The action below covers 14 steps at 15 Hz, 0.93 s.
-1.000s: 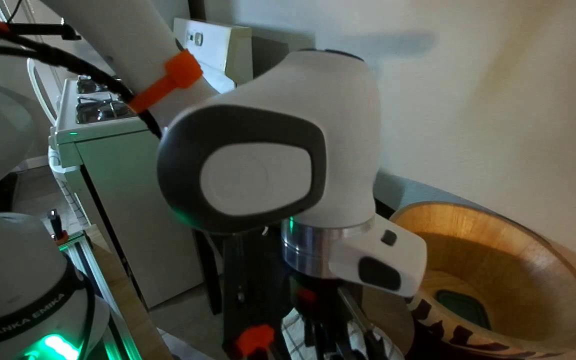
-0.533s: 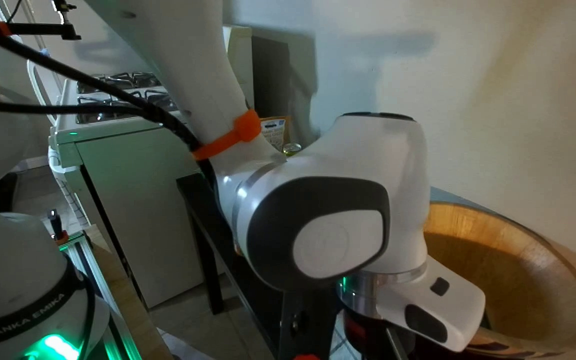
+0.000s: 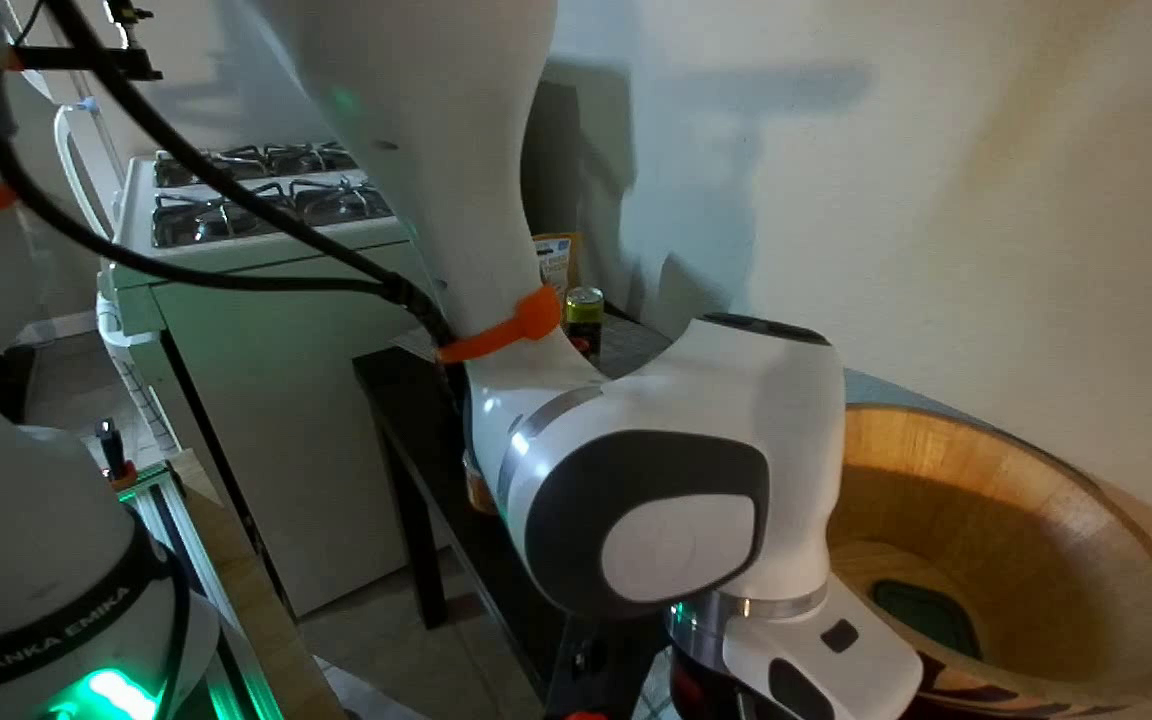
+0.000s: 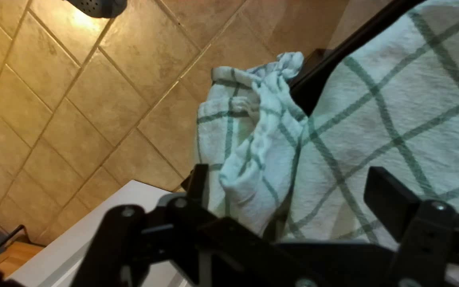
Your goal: Put the towel into the bowl
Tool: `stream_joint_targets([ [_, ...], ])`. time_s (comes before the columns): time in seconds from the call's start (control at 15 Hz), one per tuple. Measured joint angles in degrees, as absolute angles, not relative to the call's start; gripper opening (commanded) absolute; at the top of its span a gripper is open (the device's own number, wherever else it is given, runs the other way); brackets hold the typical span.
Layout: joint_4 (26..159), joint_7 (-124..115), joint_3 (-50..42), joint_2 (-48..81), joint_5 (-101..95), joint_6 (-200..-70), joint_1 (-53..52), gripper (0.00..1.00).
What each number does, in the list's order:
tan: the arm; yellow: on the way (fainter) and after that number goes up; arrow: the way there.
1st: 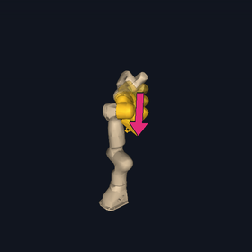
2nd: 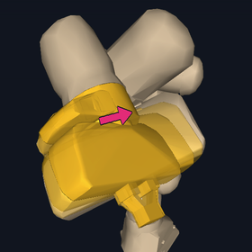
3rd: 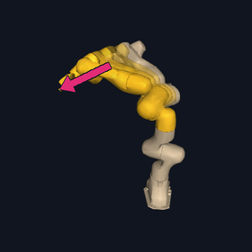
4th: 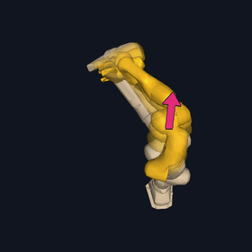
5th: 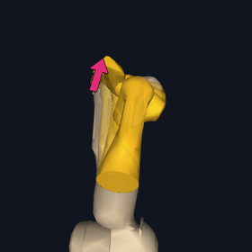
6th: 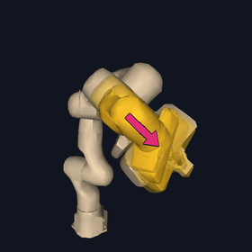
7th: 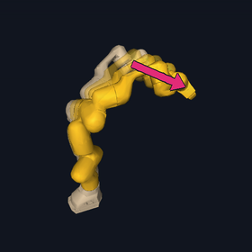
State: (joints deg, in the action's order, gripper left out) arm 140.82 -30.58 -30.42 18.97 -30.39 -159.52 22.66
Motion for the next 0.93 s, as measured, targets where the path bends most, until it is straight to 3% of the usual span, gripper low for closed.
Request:
stream_joint_targets([
  [0.07, 140.8, -30.43, -30.74, 19.9, -28.82, -159.95, 22.05, 0.75],
  [0.13, 140.75, -30.31, -31.11, 20.78, -27.38, -160.44, 21.45, 0.74],
  [0.73, 139.47, -29.8, -37.16, 24.61, -20.96, -162.43, 13.75, 0.02],
  [0.93, 139.9, -28.7, -39.74, 23.65, -20.8, -162.65, 10.39, 0.0],
])
